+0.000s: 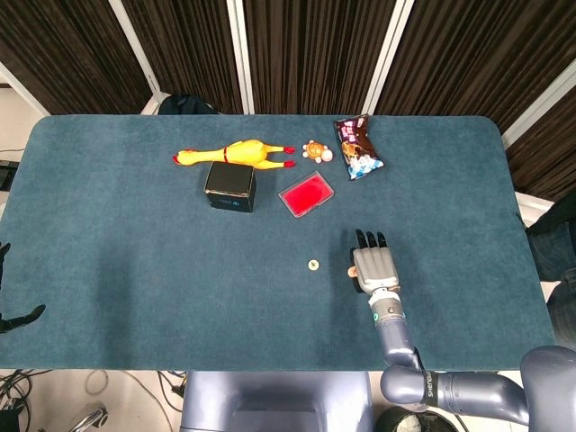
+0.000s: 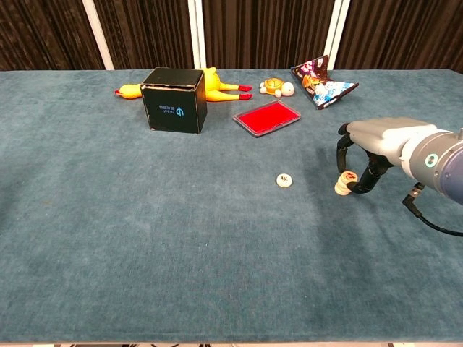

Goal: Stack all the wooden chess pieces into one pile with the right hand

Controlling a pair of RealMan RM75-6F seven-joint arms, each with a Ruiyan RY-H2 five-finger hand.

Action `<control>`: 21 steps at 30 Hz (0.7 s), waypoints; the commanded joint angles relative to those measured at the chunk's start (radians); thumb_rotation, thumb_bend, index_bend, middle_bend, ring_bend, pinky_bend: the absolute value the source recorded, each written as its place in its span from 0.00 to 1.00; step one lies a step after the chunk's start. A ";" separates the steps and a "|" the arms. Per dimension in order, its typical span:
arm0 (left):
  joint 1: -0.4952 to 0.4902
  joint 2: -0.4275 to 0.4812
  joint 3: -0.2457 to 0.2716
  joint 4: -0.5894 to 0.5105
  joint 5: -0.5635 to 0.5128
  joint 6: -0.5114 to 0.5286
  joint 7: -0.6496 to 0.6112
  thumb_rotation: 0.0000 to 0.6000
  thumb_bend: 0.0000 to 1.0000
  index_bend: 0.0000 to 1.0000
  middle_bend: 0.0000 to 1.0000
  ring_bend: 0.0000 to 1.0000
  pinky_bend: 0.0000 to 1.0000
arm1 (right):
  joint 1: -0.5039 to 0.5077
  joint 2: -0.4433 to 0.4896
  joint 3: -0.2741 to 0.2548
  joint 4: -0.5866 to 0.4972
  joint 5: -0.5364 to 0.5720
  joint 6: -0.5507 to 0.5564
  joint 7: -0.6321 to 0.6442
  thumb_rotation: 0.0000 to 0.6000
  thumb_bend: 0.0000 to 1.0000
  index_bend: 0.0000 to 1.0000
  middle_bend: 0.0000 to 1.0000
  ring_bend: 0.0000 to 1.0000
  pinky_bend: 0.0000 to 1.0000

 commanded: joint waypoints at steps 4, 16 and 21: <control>0.000 0.000 -0.001 0.000 -0.002 -0.001 -0.002 1.00 0.01 0.05 0.01 0.00 0.15 | 0.000 0.001 -0.002 -0.003 0.004 0.002 -0.002 1.00 0.42 0.42 0.00 0.00 0.00; 0.001 -0.001 -0.002 -0.003 -0.003 0.002 -0.002 1.00 0.01 0.05 0.01 0.00 0.15 | 0.019 -0.010 0.014 -0.038 -0.007 0.013 -0.011 1.00 0.42 0.42 0.00 0.00 0.00; 0.000 0.000 -0.001 -0.004 -0.004 -0.002 -0.002 1.00 0.01 0.05 0.01 0.00 0.15 | 0.035 -0.033 0.026 -0.048 -0.002 0.022 -0.022 1.00 0.42 0.42 0.00 0.00 0.00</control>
